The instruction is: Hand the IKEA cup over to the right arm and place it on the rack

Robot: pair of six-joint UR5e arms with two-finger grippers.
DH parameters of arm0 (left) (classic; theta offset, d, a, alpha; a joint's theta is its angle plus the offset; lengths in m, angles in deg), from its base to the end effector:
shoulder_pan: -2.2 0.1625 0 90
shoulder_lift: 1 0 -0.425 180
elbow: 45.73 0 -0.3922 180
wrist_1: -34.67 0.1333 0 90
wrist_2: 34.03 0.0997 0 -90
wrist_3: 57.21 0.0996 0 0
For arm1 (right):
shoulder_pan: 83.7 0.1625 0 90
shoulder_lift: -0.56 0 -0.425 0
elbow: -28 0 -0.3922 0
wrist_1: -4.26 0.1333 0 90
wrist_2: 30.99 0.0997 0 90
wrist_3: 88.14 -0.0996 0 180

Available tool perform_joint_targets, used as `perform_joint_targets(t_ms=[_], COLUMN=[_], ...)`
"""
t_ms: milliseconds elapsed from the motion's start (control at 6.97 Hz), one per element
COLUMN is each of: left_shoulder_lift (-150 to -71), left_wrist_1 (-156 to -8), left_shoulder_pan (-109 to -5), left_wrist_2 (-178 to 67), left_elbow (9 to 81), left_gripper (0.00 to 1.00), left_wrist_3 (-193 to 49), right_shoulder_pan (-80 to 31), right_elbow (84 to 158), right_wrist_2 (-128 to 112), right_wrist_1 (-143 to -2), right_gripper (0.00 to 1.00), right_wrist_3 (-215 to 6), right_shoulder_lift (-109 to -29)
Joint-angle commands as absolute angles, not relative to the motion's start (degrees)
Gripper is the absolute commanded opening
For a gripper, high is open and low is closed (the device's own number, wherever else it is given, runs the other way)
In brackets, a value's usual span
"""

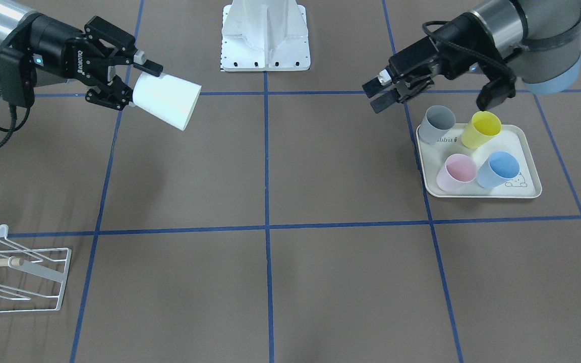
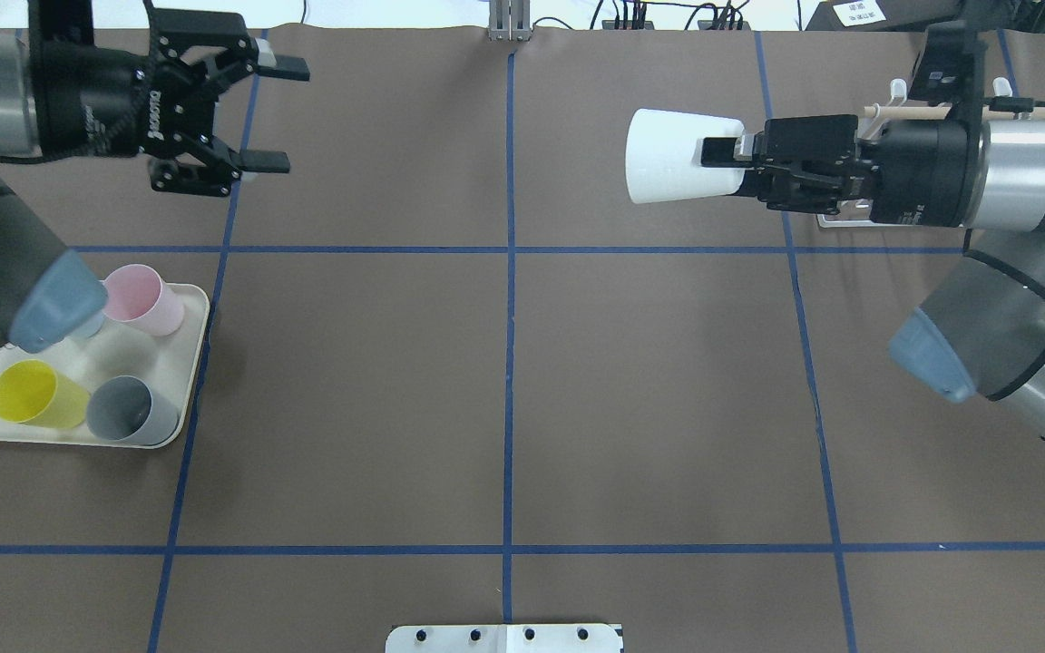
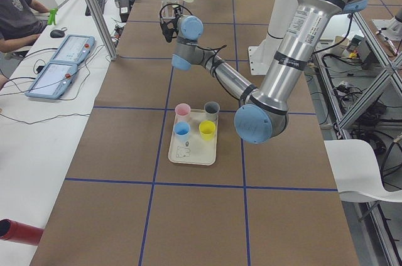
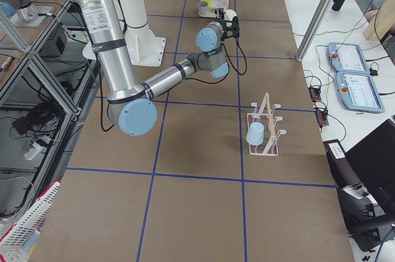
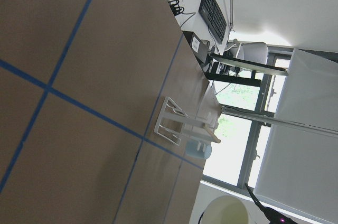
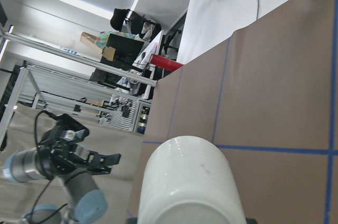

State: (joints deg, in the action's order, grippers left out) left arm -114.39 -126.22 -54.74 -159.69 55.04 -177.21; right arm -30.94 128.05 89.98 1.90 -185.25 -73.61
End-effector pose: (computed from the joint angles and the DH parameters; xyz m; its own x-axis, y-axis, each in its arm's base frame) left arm 0.2345 -0.4982 0.2151 -0.3096 -0.2691 -0.9120 0.2529 0.9013 -0.3518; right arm -0.2417 -0.4535 0.2747 -0.2888 -0.2045 0.9353 -0.3641 0.9270 0.0903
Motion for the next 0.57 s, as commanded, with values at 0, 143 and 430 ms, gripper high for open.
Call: perform_joint_targets(t_ms=[0,143,430], left_shoulder_lift=[-110.11,-107.47,-104.81], left_wrist_1=[-118.54,-116.0,-102.62], left_shoulder_pan=[-62.1,-63.61,-65.99], left_wrist_2=[-161.12,-161.04,-161.04], left_elbow=[56.05,56.05,56.22], left_gripper=[1.0,1.0,1.0], left_wrist_3=[-161.7,-152.83,-128.45], right_shoulder_pan=[-23.71,-21.33,-17.55], right_elbow=[128.55,128.72,130.65], right_wrist_2=[92.22,94.93,96.37], right_wrist_1=[-6.26,-12.64,-23.21], right_gripper=[0.13,0.17,0.14], right_wrist_3=[-177.38,-169.95,-157.19], right_shoulder_lift=[-77.47,-77.92,-81.86])
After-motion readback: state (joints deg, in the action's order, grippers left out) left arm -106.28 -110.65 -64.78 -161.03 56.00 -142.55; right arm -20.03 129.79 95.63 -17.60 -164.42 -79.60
